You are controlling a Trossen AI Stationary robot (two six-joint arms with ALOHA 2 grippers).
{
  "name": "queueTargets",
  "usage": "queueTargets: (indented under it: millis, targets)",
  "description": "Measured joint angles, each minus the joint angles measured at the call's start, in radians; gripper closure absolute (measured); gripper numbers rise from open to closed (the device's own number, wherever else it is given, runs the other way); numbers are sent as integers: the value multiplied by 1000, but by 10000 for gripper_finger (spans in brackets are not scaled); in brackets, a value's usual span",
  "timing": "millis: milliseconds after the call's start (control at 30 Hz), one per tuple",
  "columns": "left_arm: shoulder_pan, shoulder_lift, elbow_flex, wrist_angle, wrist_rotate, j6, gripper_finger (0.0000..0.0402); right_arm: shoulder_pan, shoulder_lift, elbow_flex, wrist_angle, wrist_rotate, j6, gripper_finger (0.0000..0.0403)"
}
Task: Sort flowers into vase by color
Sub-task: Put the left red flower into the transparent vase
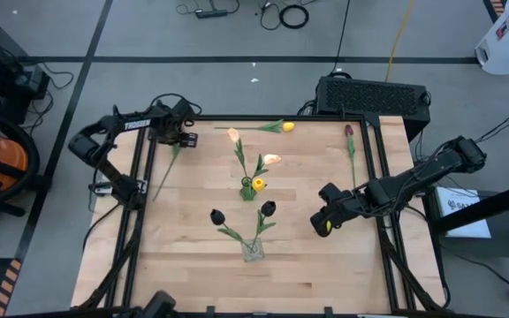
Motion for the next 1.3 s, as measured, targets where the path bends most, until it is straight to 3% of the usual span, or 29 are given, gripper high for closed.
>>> queueTargets:
  millis: [267, 700, 833, 1100, 1300]
  targets:
    - [0, 79, 55, -41, 79, -48, 194, 0, 0, 0, 20, 4, 28, 403]
    - [-16, 120, 85, -54, 84, -53, 200, 1, 0, 0, 57, 20, 25, 403]
    - [-24, 121, 84, -48, 82, -53, 242, 2, 0, 0, 64, 33, 11, 403]
    - [-27, 122, 82, -31, 41, -24, 382, 2, 0, 0, 70, 33, 2, 403]
    - [-64, 99, 91, -39, 42, -18, 391, 3, 0, 0, 90, 78, 2, 403]
